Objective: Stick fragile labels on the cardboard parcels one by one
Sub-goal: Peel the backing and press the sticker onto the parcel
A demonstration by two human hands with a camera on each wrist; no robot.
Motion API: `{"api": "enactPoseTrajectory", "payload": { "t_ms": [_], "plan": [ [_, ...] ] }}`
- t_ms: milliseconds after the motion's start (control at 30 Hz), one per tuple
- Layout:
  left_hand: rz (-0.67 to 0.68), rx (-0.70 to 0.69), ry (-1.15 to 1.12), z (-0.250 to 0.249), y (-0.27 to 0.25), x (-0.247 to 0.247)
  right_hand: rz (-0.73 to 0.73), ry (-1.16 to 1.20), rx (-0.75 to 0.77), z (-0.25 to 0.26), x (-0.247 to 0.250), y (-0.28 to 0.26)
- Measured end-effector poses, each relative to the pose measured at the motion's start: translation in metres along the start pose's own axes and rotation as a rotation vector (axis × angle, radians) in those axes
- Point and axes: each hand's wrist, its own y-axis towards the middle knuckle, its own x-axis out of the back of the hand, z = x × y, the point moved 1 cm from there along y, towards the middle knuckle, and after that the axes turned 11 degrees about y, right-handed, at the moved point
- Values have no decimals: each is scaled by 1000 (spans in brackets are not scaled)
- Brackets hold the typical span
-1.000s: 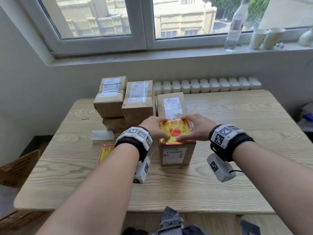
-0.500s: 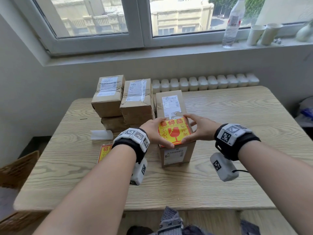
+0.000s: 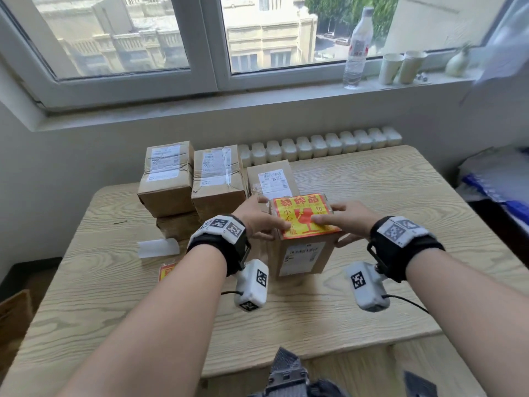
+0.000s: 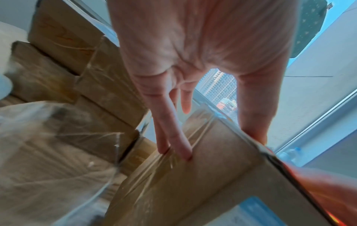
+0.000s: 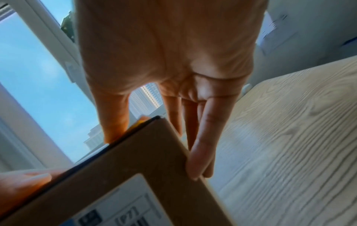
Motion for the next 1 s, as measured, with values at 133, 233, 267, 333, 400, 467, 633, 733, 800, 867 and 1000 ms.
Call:
{"api": "enactPoseTrajectory", "payload": {
  "t_ms": [133, 233, 267, 333, 400, 467, 633, 733, 800, 867, 1000],
  "plan": [
    [69, -81, 17, -34, 4, -4, -213, 76, -39, 11, 32, -15],
    [85, -93, -50, -53, 14, -18, -319, 71, -19, 12, 50, -14],
    [78, -92, -78, -59, 19, -23, -354, 59, -3, 12, 56, -12],
    [74, -95, -131, -72, 31, -34, -431, 48, 26, 15, 70, -4],
    [65, -109, -162, -89, 45, -43, -494, 41, 52, 18, 85, 7],
    [32, -112, -179, -105, 61, -50, -508, 64, 61, 22, 99, 23],
    [-60, -73, -208, -135, 113, -59, -434, 124, 58, 29, 133, 83],
    [-113, -54, -221, -146, 141, -63, -398, 121, 74, 30, 147, 120],
    [-146, -43, -220, -151, 159, -66, -378, 96, 77, 29, 151, 140],
    [-151, -21, -236, -152, 173, -69, -368, 76, 71, 27, 155, 156],
    [-140, 39, -259, -150, 191, -75, -334, 29, 57, 19, 160, 179]
  ]
}}
